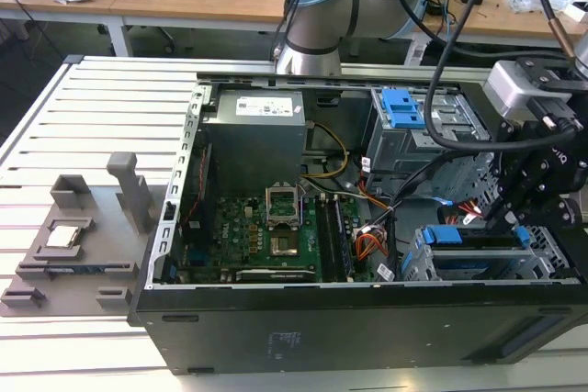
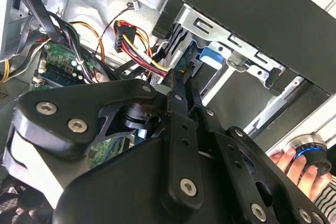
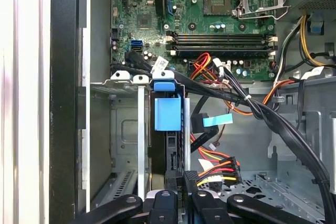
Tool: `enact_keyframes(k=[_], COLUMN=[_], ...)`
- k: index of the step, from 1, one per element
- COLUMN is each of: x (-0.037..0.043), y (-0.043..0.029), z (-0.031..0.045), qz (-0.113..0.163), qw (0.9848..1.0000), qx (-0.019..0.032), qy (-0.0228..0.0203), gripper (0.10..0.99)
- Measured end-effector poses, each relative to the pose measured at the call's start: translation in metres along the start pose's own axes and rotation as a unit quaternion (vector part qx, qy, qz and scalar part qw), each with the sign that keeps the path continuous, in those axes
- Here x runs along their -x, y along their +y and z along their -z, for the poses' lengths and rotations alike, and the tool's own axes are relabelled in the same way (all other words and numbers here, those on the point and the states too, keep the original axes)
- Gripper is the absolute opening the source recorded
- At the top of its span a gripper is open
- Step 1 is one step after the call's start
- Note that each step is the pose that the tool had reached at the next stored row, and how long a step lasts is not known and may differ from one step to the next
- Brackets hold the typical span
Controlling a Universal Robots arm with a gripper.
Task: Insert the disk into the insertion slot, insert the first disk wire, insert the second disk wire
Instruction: 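Insert the first disk wire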
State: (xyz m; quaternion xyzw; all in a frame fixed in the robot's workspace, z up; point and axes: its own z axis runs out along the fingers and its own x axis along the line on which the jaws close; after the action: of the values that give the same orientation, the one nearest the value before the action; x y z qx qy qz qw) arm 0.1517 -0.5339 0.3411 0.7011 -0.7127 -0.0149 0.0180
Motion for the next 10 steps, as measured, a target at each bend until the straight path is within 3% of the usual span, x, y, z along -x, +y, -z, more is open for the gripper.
enact_keyframes(k=[10], x=[0.0], y=[-0.0003], z=[-0.0001], qz=[0.0], qw=[1.0], qx=[0.0], qy=[0.002], gripper=[0.169])
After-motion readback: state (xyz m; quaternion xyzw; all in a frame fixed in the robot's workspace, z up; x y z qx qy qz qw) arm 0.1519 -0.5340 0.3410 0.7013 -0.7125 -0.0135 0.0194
